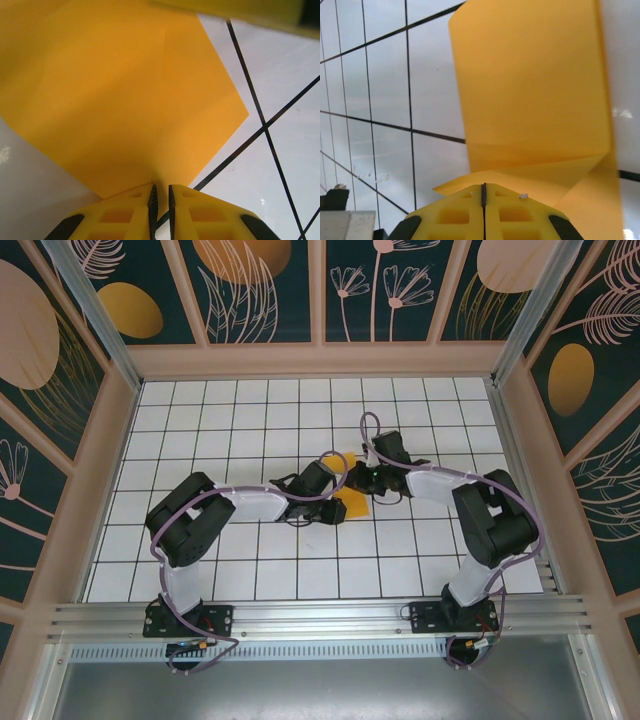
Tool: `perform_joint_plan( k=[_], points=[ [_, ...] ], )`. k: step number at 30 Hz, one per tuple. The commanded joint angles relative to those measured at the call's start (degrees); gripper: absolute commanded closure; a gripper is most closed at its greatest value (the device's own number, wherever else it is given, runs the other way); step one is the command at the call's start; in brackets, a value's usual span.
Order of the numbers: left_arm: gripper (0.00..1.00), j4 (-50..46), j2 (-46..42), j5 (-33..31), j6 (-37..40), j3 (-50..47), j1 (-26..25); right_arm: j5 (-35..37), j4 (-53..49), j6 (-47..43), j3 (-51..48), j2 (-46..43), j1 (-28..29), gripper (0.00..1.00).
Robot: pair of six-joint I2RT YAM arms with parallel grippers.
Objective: Fold a paper plane with a square sheet of paper (fold left side to right side)
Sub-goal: Fold the triangle a second time at the center of the table.
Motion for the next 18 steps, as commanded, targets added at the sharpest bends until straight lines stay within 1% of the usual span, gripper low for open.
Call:
perform_joint_plan(
  k=[1, 5, 12, 18],
  points=[
    [0.81, -2.3, 1.9, -1.9, 0.5, -1.9, 0.2, -1.2, 1.9, 2.9, -1.9, 0.0, 2.4, 0.92],
    [0.82, -3.1, 2.0, -3.0, -0.6, -2.0, 0.2, -0.6, 3.0, 3.2, -2.0, 2.4, 3.1, 0.92],
    [0.83, -4.9, 2.4, -5.2, -2.3, -3.6, 0.2, 4.3, -0.5, -0.8, -0.1, 5.8, 2.7, 0.92],
    [0.85, -5.5, 2.7, -5.6, -2.6, -4.4, 0.3, 3.9, 0.4, -2.3, -0.6, 6.5, 0.8, 0.91]
  ],
)
